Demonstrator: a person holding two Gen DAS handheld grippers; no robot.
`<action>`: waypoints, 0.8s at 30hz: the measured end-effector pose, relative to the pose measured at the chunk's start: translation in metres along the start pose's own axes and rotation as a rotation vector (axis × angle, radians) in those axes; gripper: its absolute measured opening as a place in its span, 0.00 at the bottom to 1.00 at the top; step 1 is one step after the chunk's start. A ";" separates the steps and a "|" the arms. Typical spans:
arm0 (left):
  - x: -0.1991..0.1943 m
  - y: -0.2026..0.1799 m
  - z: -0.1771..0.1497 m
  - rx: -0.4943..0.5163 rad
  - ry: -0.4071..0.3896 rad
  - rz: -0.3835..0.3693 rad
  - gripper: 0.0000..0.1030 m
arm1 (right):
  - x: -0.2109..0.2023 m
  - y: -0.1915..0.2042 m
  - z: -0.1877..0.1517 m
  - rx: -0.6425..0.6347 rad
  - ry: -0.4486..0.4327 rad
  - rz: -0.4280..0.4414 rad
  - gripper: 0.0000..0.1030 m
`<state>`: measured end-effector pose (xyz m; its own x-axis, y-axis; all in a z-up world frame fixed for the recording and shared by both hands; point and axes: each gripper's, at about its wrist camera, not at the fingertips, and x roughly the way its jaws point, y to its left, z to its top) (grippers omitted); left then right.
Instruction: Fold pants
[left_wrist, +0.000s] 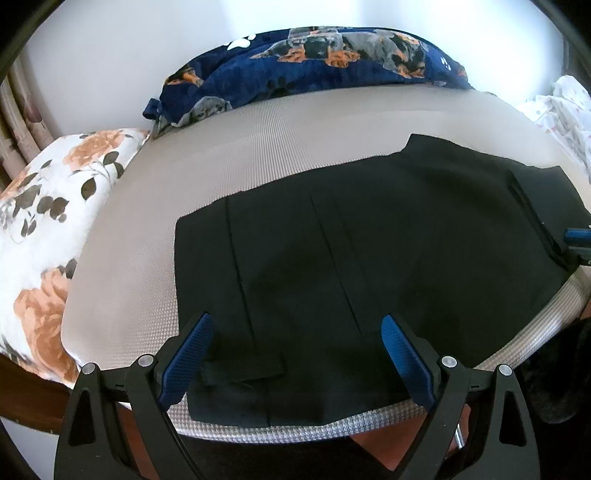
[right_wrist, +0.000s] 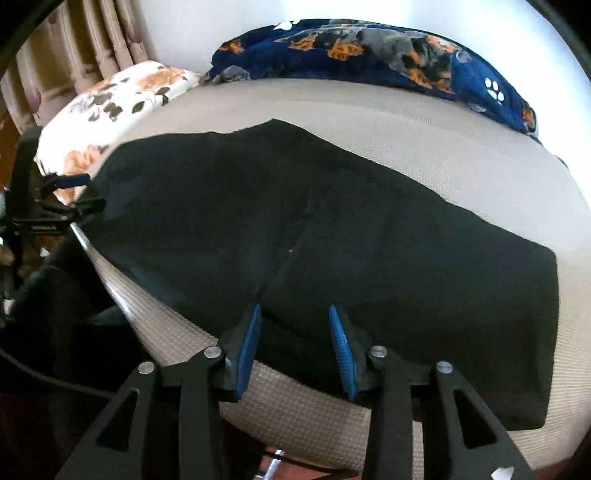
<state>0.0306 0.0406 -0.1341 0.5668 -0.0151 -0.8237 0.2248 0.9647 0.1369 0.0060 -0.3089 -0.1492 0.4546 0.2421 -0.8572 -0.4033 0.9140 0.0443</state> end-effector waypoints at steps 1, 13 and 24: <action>0.001 0.000 0.000 0.000 0.004 0.000 0.90 | 0.000 0.000 -0.001 -0.010 0.001 0.002 0.37; 0.002 0.002 -0.001 -0.012 0.006 -0.003 0.90 | 0.006 0.010 0.007 -0.096 0.038 -0.050 0.07; 0.002 0.002 -0.002 -0.017 0.009 -0.005 0.90 | -0.003 0.007 0.007 -0.043 0.002 0.043 0.02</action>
<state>0.0309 0.0433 -0.1366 0.5590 -0.0174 -0.8290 0.2140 0.9689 0.1240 0.0073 -0.3013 -0.1424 0.4344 0.2805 -0.8559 -0.4560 0.8880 0.0596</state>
